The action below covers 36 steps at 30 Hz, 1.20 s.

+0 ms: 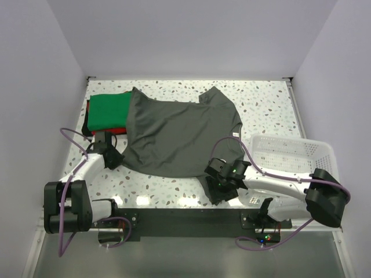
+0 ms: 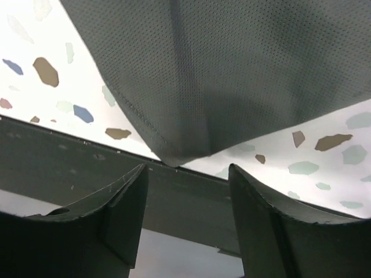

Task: Fold and stack the t-shirts
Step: Fold the tshirt

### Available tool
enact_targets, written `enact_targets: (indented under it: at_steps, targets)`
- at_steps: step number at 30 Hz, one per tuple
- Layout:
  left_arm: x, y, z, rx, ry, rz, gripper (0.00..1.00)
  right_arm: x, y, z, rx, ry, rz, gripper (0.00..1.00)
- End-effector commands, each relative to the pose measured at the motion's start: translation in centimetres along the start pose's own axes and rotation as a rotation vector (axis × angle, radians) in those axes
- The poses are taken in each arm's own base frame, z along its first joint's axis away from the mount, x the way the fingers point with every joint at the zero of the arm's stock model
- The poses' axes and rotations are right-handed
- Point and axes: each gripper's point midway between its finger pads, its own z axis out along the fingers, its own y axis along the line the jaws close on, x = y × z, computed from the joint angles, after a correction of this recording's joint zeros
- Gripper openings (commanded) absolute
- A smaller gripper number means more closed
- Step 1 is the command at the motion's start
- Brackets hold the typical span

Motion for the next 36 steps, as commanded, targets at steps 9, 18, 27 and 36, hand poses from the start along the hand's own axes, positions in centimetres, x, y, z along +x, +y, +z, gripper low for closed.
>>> enact_targets:
  at_steps: [9, 18, 27, 36]
  targets:
    - [-1.7, -0.5, -0.7, 0.055, -0.036, 0.044, 0.0, -1.7, 0.4, 2.8, 0.048, -0.09, 0.078, 0.52]
    - [-2.0, -0.1, -1.9, 0.039, -0.019, 0.007, 0.0, -0.3, -0.3, 2.3, 0.081, -0.029, 0.099, 0.06]
    - [-1.1, 0.5, -4.7, 0.012, 0.011, -0.068, 0.0, 2.0, -0.5, -1.2, 0.064, 0.069, 0.106, 0.01]
    - [-2.4, 0.9, -7.5, 0.004, -0.067, -0.077, 0.0, 3.0, -0.5, -3.8, 0.086, 0.143, 0.112, 0.0]
